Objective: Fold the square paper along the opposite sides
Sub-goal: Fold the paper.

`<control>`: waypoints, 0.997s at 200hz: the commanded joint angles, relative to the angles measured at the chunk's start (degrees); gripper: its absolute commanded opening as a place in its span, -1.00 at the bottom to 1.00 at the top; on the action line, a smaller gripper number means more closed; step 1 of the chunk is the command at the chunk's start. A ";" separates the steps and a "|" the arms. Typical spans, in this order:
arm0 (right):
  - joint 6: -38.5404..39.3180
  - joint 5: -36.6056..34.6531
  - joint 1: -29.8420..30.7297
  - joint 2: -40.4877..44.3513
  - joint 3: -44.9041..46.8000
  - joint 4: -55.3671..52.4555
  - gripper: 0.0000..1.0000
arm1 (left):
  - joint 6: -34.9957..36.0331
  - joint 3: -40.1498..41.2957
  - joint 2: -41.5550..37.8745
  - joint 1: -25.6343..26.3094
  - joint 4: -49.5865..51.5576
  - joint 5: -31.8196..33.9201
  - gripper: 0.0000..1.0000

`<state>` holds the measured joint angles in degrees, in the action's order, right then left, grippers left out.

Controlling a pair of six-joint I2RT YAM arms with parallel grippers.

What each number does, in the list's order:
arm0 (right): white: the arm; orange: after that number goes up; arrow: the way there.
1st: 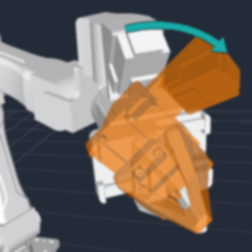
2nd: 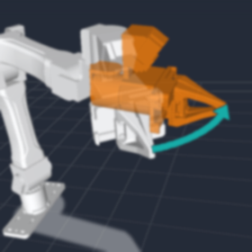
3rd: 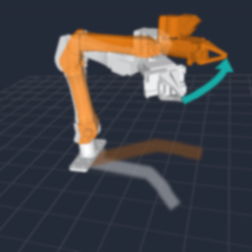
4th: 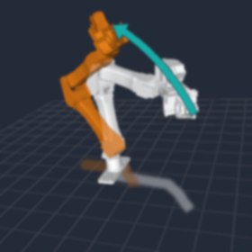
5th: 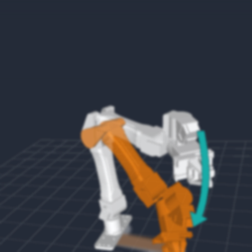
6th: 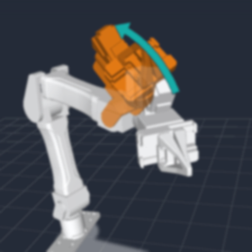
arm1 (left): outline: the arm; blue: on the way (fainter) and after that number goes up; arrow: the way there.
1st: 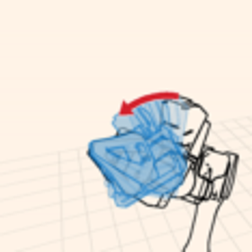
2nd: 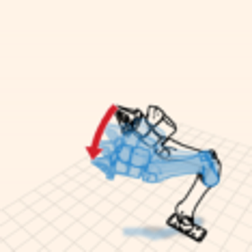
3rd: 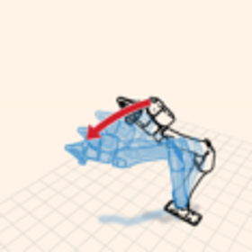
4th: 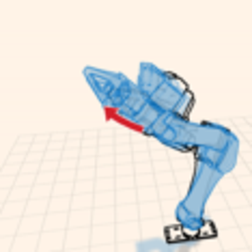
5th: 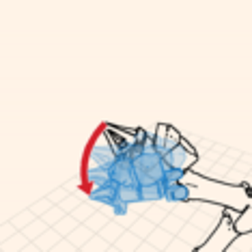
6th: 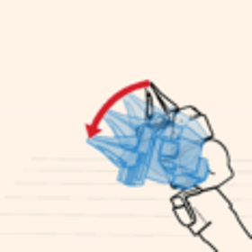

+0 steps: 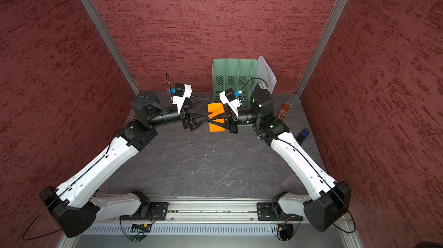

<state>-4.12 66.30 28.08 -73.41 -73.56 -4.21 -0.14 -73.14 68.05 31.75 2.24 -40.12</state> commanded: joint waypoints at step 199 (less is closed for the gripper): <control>-0.49 0.28 0.66 -1.12 -0.62 2.06 -0.78 | -6.36 4.59 1.74 1.74 -12.14 -3.05 0.50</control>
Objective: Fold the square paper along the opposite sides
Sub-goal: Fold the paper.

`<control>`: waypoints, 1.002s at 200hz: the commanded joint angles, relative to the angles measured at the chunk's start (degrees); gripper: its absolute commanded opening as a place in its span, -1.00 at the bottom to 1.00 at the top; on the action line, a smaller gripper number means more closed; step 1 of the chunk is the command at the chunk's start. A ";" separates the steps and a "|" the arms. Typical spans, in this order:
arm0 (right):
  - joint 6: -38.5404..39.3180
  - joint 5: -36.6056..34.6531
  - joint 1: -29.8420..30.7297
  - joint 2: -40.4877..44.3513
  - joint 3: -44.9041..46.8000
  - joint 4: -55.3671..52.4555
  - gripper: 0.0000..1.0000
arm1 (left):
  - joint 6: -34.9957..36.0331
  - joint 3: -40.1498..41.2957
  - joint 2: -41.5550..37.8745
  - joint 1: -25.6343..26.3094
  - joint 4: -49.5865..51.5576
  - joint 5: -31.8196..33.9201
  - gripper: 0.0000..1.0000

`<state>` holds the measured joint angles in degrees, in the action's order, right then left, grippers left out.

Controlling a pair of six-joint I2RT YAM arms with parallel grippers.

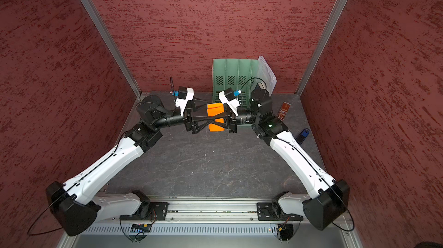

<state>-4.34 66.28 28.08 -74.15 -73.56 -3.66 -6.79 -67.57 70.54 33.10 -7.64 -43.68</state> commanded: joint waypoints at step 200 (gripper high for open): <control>-0.40 0.64 0.66 -0.81 -0.53 1.85 -0.77 | 0.81 -1.77 -0.57 0.80 -3.27 1.02 -0.75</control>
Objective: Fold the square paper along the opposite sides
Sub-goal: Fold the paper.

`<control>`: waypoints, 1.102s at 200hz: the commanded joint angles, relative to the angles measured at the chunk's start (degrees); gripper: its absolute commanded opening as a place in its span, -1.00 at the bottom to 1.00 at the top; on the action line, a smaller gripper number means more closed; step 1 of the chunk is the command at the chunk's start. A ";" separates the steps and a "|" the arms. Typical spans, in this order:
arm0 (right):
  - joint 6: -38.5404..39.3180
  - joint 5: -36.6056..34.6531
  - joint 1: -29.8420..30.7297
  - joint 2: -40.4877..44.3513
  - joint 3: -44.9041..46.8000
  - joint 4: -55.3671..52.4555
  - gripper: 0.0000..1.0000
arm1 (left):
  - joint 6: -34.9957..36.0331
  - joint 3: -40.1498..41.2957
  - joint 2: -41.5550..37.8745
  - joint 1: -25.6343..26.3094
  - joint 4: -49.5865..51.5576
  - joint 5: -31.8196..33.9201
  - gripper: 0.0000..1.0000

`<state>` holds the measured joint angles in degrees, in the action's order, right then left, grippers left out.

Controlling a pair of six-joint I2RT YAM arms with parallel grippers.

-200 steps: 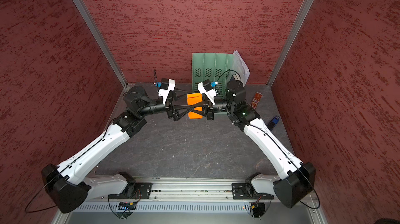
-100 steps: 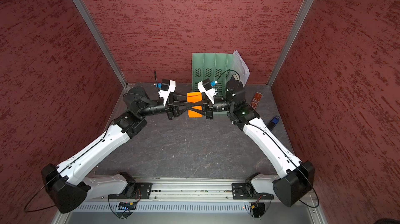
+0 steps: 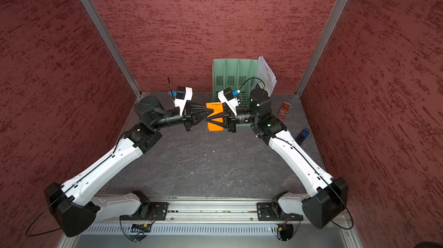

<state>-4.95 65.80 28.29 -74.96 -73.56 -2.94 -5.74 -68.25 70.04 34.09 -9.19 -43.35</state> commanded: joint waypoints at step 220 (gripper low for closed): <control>0.42 0.82 0.45 0.14 -0.35 1.06 0.01 | -0.83 -0.56 -0.02 -0.22 -2.59 -3.76 -1.00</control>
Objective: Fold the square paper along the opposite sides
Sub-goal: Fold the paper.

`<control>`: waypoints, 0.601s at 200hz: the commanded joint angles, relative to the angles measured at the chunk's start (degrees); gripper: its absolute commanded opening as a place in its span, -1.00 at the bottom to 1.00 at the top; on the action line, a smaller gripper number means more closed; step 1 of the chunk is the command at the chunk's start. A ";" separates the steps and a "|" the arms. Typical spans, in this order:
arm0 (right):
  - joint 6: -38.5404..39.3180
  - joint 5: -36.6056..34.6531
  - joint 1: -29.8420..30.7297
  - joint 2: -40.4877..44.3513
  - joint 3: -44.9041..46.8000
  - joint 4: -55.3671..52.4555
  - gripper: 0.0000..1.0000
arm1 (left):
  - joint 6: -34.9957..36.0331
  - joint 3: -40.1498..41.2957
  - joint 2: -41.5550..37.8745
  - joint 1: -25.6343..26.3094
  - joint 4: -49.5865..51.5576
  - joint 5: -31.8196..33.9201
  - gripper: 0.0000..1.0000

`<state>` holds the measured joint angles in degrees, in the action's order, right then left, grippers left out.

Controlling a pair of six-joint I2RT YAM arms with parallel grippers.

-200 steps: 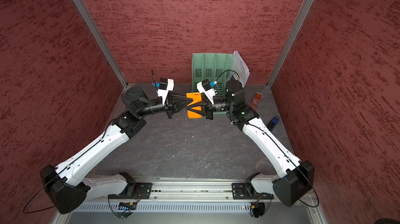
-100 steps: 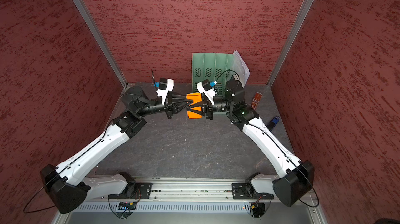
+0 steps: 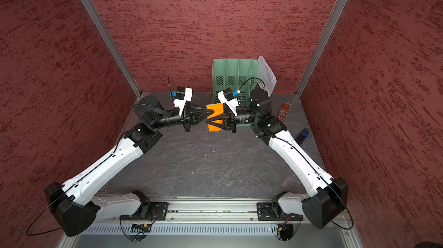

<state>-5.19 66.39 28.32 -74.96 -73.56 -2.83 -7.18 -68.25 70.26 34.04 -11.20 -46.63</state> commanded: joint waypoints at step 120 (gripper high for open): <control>28.65 -16.74 0.49 5.55 -19.34 -44.31 0.17 | 18.50 -9.68 -4.97 -1.61 36.91 0.18 -0.95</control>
<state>18.48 52.51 28.36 -69.49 -88.97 -36.80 7.18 -75.55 66.02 32.73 16.80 -44.07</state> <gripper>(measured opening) 0.624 0.047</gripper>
